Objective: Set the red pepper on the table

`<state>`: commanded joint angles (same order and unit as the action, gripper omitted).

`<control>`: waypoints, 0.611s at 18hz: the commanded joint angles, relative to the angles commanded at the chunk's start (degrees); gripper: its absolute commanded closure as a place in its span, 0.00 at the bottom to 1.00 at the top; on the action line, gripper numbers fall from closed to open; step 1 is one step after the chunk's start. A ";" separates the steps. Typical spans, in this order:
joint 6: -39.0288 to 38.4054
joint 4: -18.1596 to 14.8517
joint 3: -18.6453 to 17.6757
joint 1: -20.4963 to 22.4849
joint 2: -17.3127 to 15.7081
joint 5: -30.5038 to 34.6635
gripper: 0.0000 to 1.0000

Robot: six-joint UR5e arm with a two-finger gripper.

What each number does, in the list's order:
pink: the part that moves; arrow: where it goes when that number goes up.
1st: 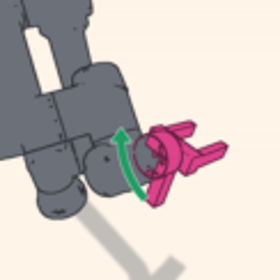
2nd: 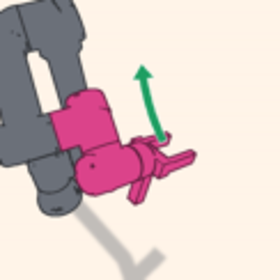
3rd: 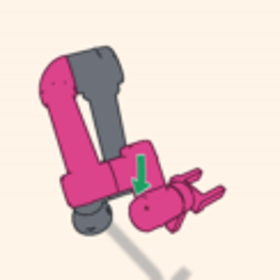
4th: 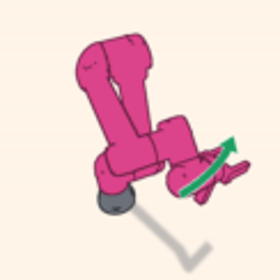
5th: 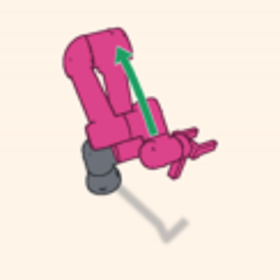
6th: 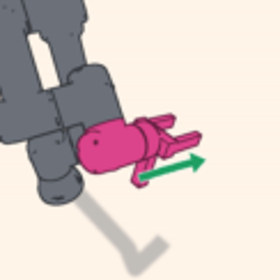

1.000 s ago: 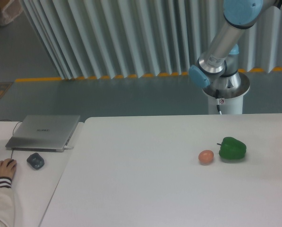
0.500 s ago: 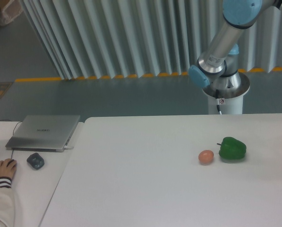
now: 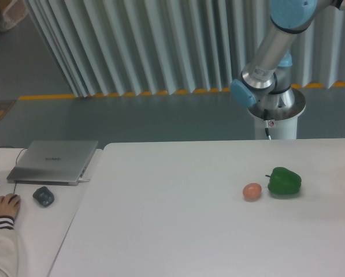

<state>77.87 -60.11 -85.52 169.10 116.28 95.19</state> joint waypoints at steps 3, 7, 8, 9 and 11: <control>0.53 -2.89 0.09 -0.27 -1.23 -0.17 0.49; 0.62 -6.32 0.09 -1.41 -2.72 -0.44 0.49; 0.62 -7.90 0.17 -1.67 -3.42 -0.61 0.49; 0.62 -9.48 0.26 -2.46 -3.95 -0.79 0.49; 0.62 -11.59 0.26 -3.25 -4.92 -0.88 0.49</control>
<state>78.49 -71.71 -85.25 165.85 111.36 94.31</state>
